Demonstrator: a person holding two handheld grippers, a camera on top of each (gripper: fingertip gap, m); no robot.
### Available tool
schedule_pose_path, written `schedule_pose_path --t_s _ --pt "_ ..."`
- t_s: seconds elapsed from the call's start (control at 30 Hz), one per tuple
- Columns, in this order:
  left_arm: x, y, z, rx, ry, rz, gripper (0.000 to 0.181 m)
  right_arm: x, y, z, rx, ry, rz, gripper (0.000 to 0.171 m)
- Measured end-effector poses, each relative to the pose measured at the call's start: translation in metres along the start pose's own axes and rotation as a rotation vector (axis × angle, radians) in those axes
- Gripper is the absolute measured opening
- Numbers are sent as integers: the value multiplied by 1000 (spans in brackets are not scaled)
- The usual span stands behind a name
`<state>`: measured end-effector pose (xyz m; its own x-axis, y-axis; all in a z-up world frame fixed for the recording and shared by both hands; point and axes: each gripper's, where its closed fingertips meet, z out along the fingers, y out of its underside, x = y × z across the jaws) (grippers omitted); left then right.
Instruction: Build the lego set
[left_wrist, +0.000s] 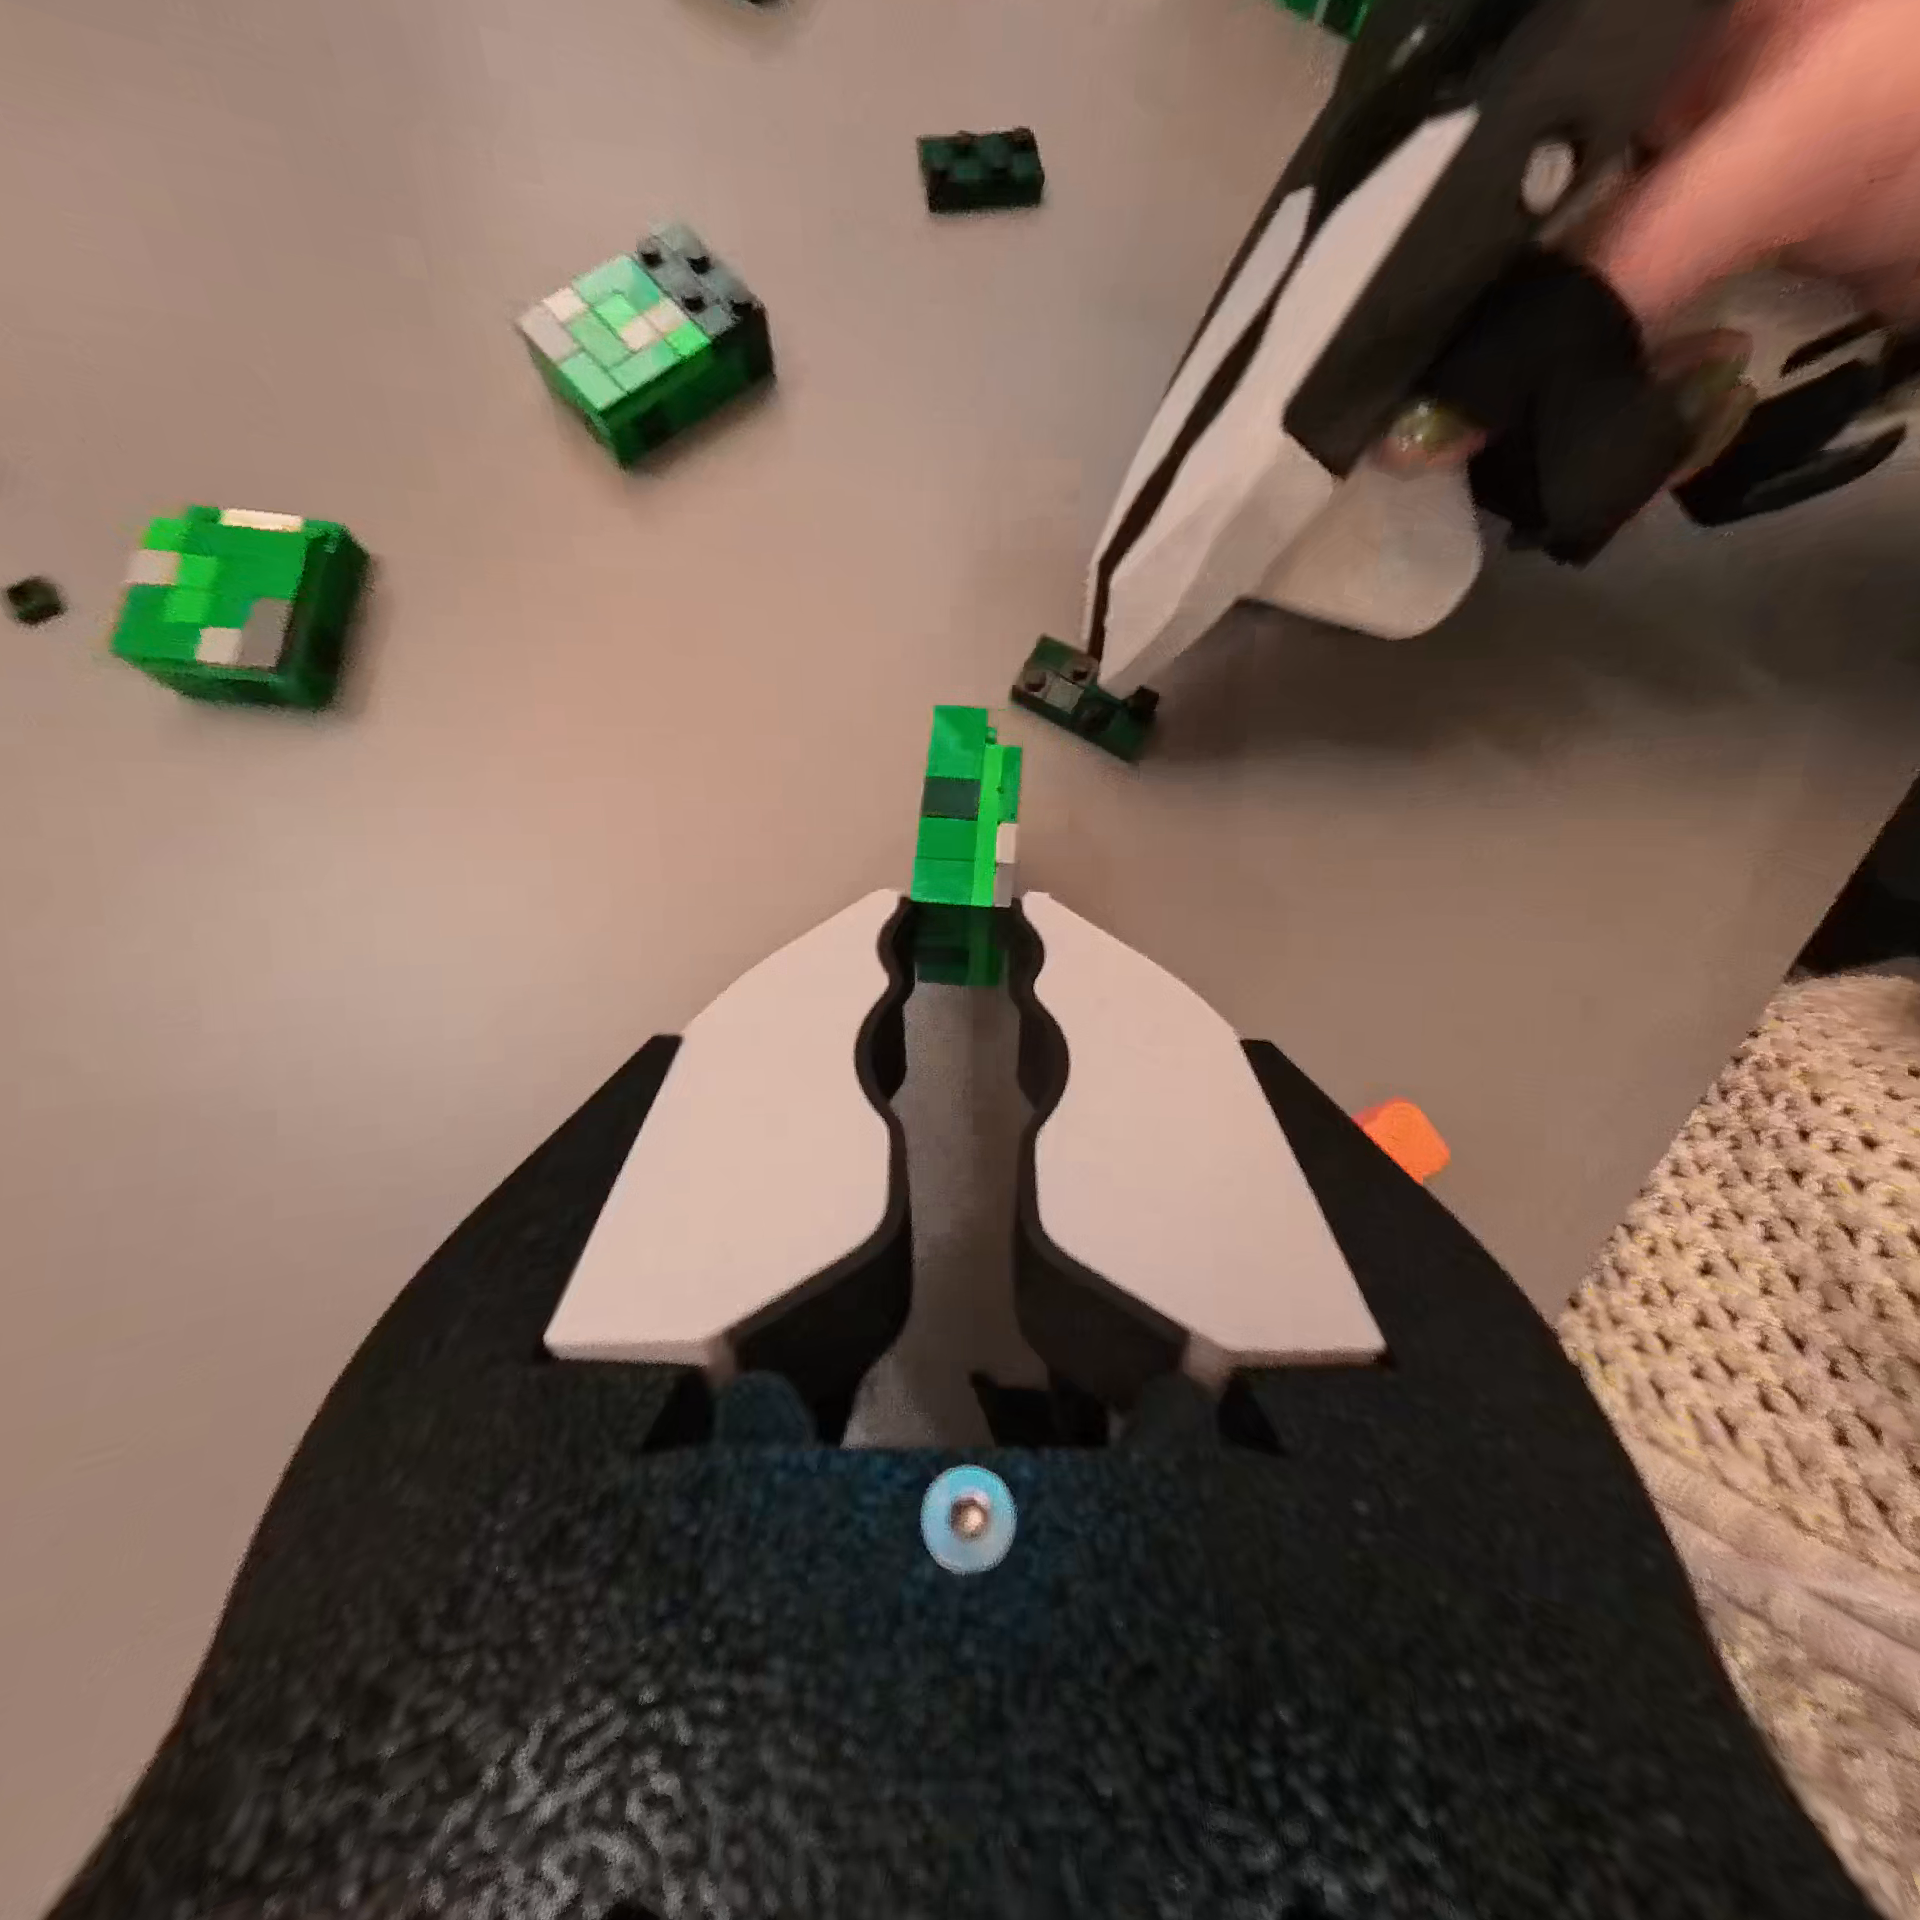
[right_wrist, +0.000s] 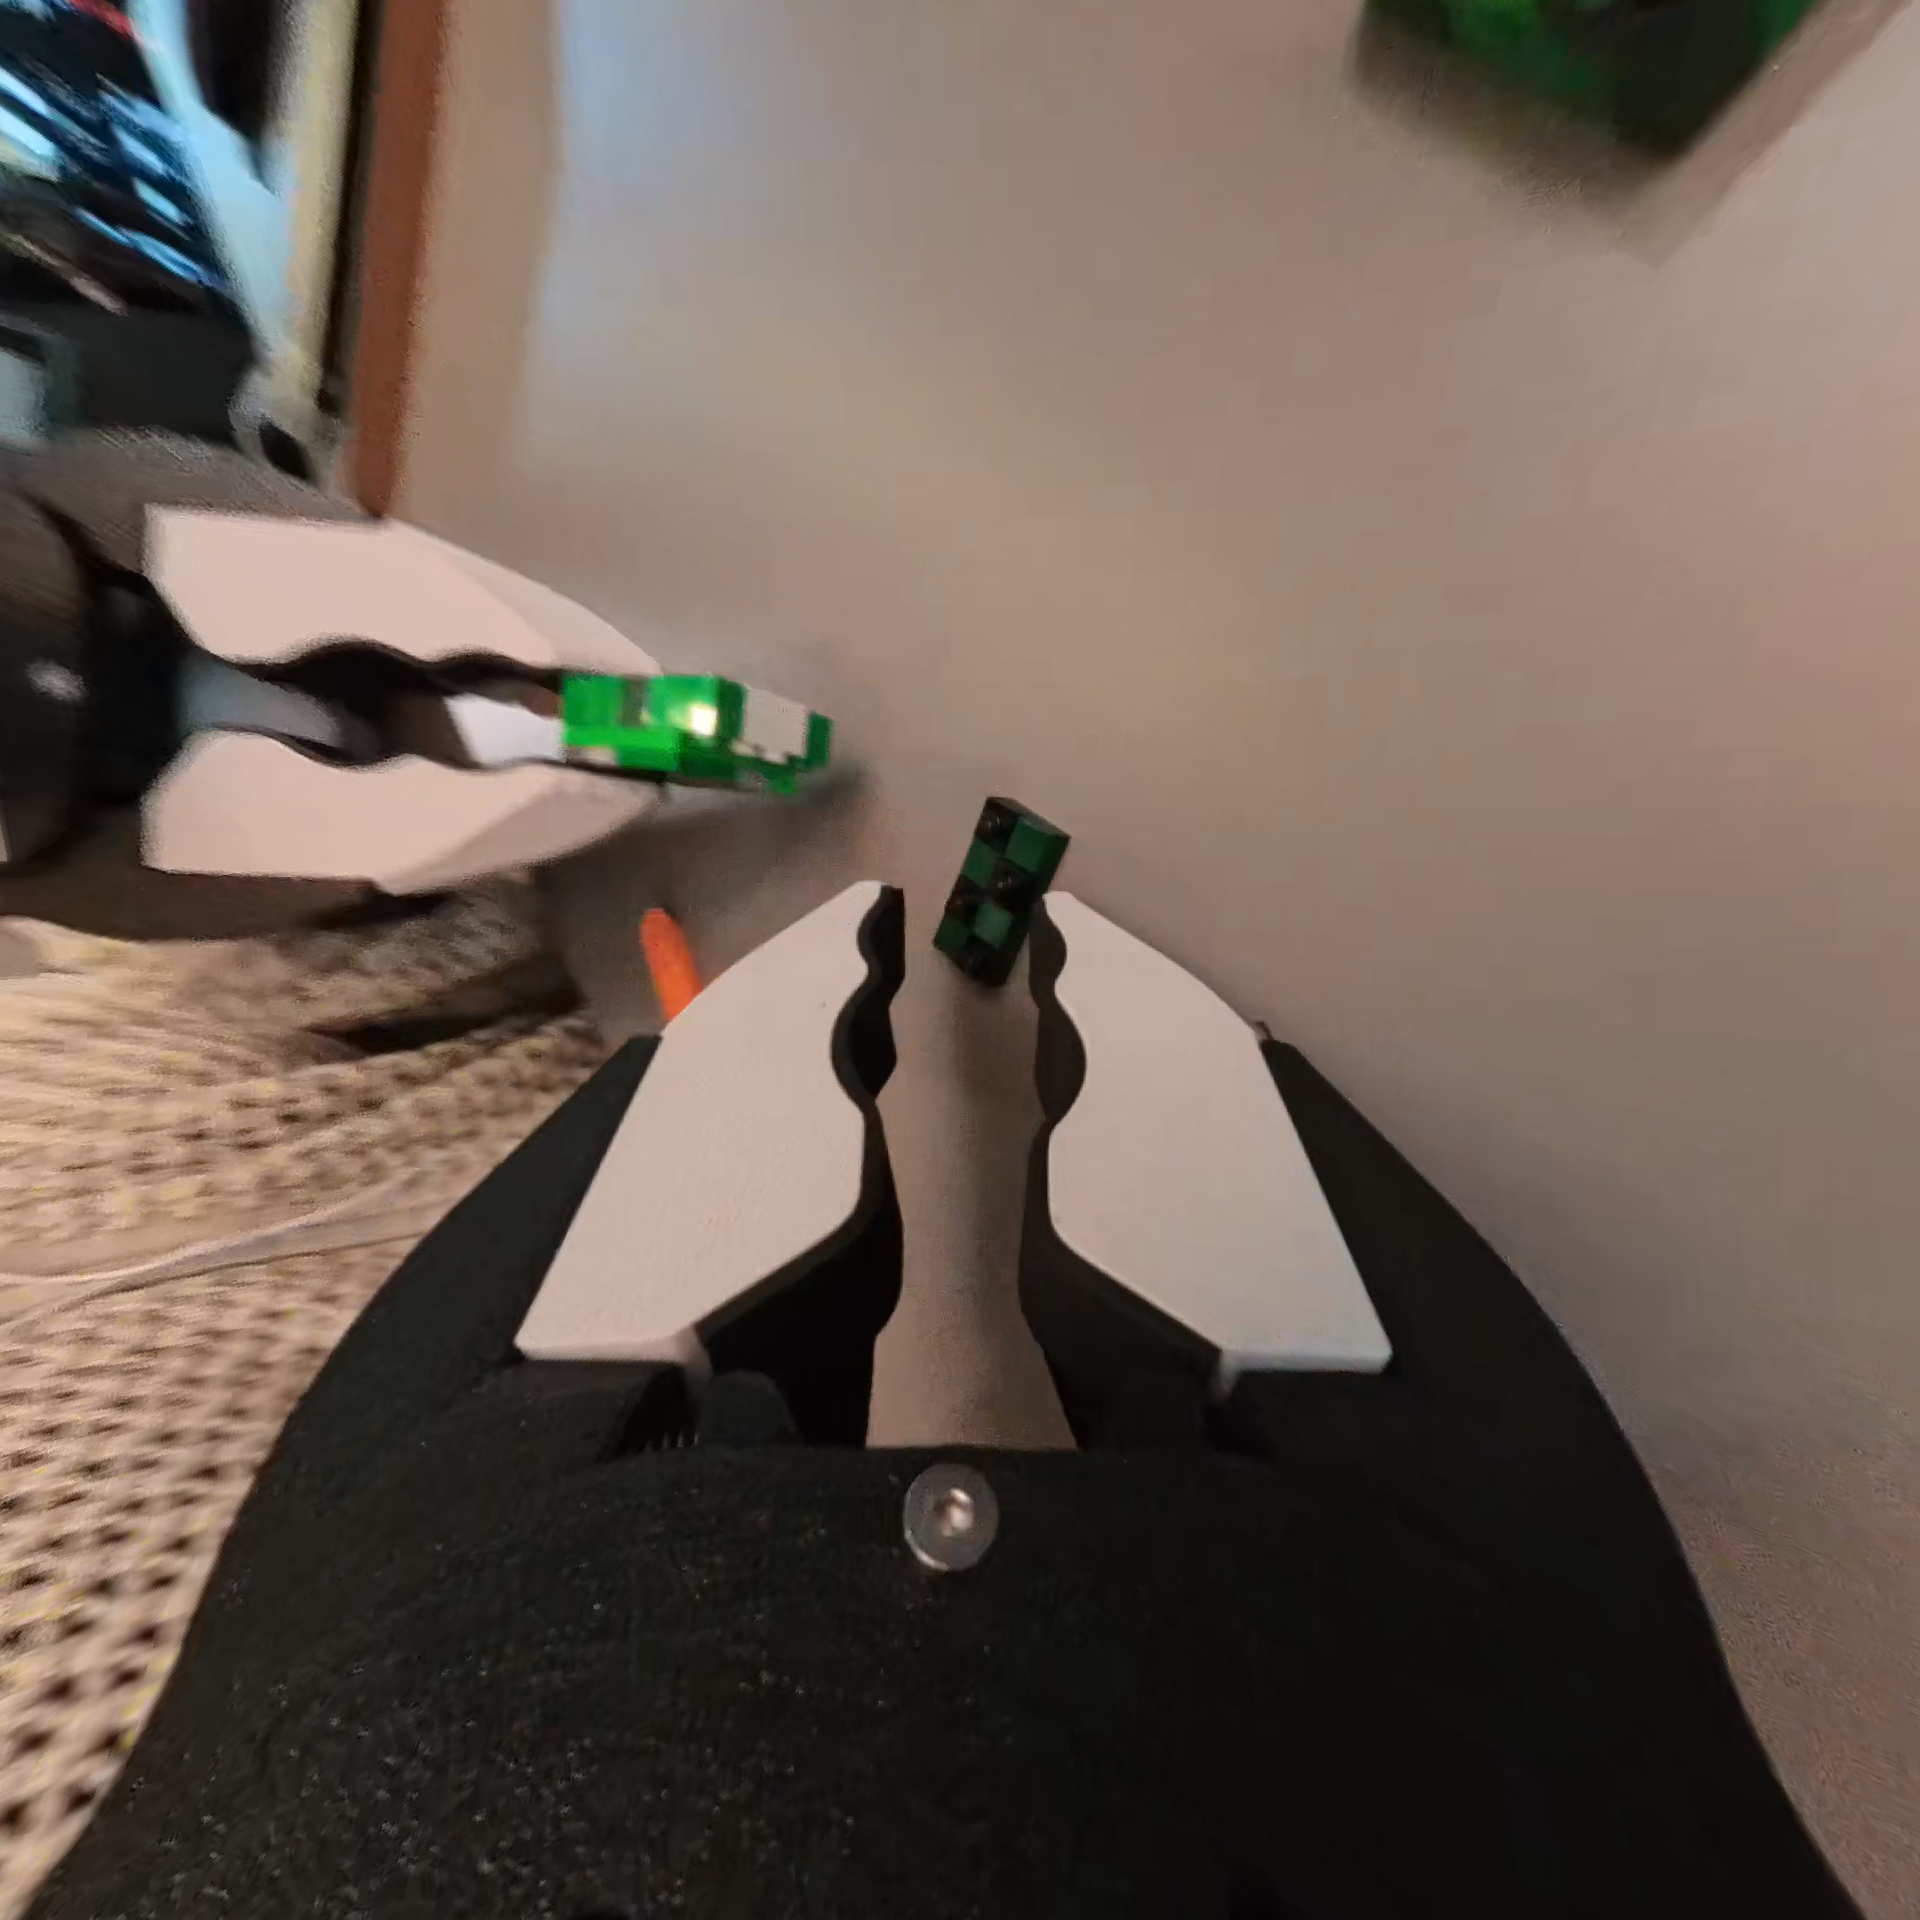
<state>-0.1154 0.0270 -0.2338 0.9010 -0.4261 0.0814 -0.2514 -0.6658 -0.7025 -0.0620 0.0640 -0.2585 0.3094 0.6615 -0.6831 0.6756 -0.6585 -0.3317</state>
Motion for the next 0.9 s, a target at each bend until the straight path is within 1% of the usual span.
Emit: schedule_pose_path --t_s 0.17,0.33,0.47,0.57,0.7,0.9 --pt "-3 -3 -10 91 63 -96 16 5 2 4 -51 300 -235 20" --pt "0 -2 -16 182 143 -197 16 8 5 7 -96 501 -445 21" --pt "-1 4 -15 190 159 -226 16 7 5 10 -89 575 -645 20" --pt "1 5 -14 191 178 -239 16 5 4 10 -53 621 -810 19" --pt "-2 8 -12 162 185 -250 16 3 3 10 1 642 -939 19" --pt "0 3 -8 176 276 -303 16 -11 -11 -1 170 708 -1224 18"
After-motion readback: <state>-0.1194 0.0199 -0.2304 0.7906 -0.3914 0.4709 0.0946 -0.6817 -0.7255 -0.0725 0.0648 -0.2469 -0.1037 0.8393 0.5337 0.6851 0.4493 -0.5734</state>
